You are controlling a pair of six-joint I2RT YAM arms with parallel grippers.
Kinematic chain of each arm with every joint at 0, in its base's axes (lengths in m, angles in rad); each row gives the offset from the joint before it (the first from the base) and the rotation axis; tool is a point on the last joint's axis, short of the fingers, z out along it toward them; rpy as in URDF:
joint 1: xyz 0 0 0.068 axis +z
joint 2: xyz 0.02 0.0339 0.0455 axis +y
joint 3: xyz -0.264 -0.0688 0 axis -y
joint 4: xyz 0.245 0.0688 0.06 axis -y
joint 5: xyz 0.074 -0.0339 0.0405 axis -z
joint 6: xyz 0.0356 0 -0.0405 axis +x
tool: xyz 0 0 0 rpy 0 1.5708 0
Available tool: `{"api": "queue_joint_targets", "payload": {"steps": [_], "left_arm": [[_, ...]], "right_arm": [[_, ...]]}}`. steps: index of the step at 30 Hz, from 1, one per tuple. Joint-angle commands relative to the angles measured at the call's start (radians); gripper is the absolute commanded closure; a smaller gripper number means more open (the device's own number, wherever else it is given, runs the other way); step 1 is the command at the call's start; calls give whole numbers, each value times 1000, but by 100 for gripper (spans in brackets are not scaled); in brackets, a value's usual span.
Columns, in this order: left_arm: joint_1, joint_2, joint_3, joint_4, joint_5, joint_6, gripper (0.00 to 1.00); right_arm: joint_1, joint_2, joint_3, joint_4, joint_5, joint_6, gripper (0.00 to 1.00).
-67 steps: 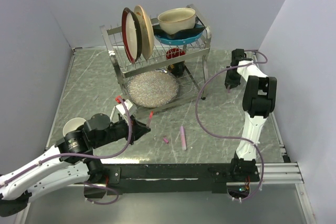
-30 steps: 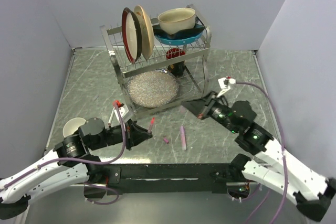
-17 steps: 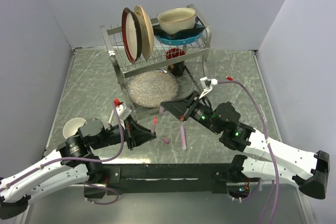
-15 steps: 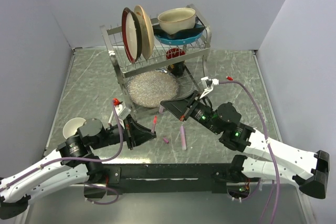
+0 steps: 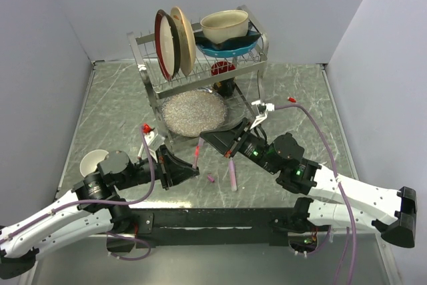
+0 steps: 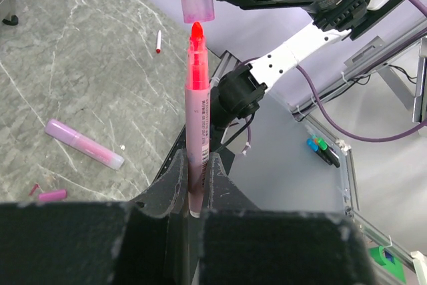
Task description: Insert the pens into the pen caps
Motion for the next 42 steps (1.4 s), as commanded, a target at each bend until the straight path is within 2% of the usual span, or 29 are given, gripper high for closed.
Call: {"api": "queue_joint_targets", "payload": {"steps": [1,12,28,42], "left_arm": [[2,-8,-8,55,18,-17,99],[3,-8,-7,57,20,-20,99],[3,-23,10,34,6,-17,99],[3,-27,7,44,30,-33,99]], "right_arm": [[21,2,58,38,33,-29,100],[44,21,93,-6,39,-63,100],[113,-24,47,-51,118,-130,100],[111,5,138,-63,161,-192,100]]}}
